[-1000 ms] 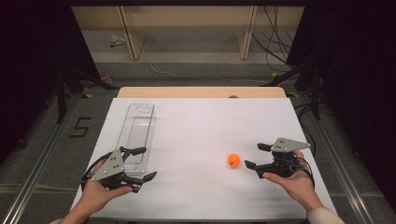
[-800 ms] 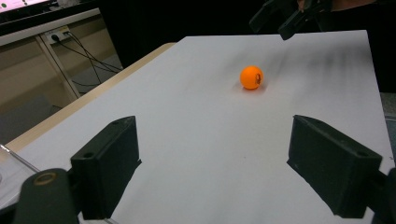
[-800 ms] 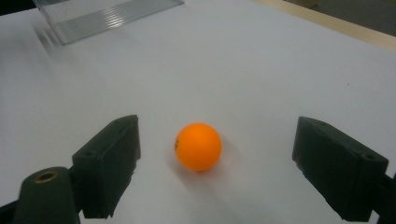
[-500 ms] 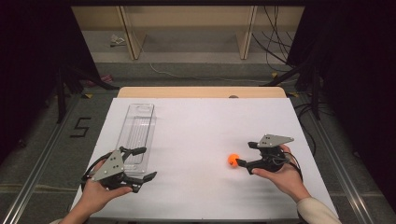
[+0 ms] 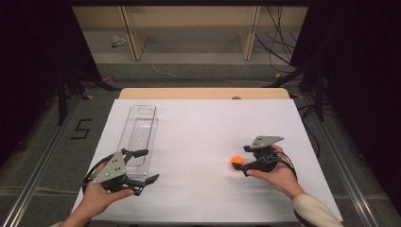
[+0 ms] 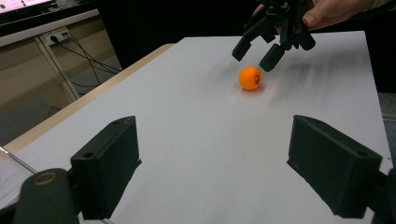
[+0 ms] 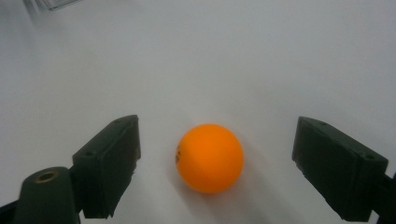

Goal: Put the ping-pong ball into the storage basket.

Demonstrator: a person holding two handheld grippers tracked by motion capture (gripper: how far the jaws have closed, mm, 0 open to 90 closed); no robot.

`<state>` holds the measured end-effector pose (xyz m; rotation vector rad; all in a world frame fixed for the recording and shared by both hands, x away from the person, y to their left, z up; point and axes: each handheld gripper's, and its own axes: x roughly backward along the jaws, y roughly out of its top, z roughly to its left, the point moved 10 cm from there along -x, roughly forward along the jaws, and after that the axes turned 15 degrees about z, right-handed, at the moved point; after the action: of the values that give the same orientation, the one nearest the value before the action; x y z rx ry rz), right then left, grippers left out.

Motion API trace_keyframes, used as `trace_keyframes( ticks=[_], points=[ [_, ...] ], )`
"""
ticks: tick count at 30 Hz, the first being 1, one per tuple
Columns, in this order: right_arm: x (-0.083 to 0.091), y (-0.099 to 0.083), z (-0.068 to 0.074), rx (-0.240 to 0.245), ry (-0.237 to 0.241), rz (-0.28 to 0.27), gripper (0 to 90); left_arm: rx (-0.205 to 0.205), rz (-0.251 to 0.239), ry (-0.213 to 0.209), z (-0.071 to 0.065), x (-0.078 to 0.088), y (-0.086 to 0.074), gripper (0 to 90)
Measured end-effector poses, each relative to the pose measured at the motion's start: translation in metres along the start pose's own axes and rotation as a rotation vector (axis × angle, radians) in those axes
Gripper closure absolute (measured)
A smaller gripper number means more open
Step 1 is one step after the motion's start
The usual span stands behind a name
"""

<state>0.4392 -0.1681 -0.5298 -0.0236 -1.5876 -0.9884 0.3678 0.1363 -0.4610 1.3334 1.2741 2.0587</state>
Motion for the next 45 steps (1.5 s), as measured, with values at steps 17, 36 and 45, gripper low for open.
trace_keyframes(
  ticks=[17, 36, 45],
  points=[
    [-0.022, -0.002, 0.001, 0.01, 0.017, 0.07, 20.2, -0.003, -0.001, -0.002, 0.0, 0.0, 0.0, 16.1],
    [-0.028, -0.007, 0.001, 0.011, 0.021, 0.116, 38.3, -0.005, -0.001, -0.003, -0.001, 0.0, 0.0, 16.1],
    [-0.029, -0.008, 0.002, 0.014, 0.027, 0.125, 44.7, -0.005, -0.001, -0.003, -0.001, 0.0, 0.0, 16.1]
  ],
)
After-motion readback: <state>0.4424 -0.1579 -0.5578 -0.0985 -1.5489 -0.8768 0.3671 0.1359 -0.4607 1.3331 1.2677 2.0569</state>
